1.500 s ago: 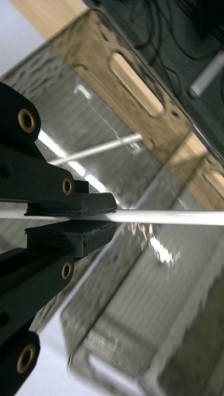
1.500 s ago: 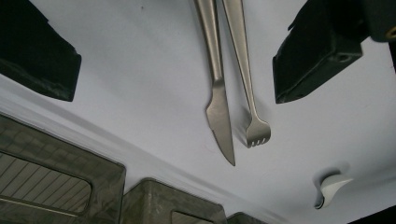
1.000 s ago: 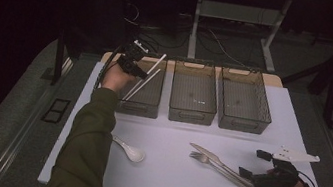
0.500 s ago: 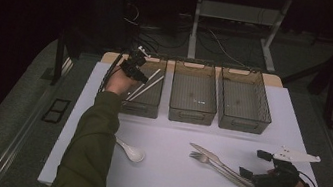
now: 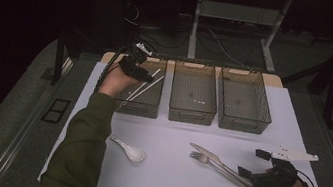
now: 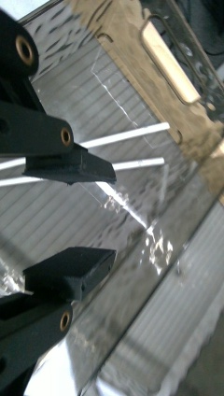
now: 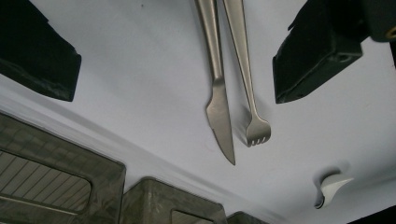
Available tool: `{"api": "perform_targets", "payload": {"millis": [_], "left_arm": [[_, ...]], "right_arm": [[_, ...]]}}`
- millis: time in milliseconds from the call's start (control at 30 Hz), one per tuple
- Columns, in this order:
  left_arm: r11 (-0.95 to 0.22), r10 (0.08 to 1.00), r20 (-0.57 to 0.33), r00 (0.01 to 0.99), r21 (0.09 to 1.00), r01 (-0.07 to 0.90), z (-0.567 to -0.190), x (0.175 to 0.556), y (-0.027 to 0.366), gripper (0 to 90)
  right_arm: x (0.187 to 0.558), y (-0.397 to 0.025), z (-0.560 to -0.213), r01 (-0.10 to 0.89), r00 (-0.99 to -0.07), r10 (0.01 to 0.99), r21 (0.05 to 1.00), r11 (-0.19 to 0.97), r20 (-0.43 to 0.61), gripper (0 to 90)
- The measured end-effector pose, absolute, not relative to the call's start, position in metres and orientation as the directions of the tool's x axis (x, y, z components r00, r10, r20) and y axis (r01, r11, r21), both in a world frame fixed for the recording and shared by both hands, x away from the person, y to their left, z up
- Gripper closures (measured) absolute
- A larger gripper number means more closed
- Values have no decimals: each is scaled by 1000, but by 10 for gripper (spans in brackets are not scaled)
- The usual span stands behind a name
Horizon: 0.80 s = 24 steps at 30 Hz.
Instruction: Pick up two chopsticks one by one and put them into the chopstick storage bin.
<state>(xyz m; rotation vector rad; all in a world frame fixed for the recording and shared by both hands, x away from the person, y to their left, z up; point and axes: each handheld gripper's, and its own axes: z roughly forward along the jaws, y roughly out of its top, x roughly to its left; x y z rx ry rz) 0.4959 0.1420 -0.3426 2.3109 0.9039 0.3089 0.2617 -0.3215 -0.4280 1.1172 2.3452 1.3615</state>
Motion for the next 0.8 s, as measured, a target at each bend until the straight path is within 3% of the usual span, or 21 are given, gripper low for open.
{"api": "perform_targets", "payload": {"millis": [300, 600, 800], "left_arm": [[-622, 584, 29, 812, 659, 423, -329, 453, 143, 476], [-635, 542, 46, 839, 676, 374, -329, 399, 150, 857], [-664, 527, 55, 848, 650, 370, -341, 375, 155, 886]], "right_arm": [[263, -320, -429, 506, -694, 696, 813, 290, 183, 10], [264, -318, -429, 506, -698, 692, 812, 291, 186, 10], [264, -317, -429, 516, -697, 689, 805, 293, 196, 10]]}}
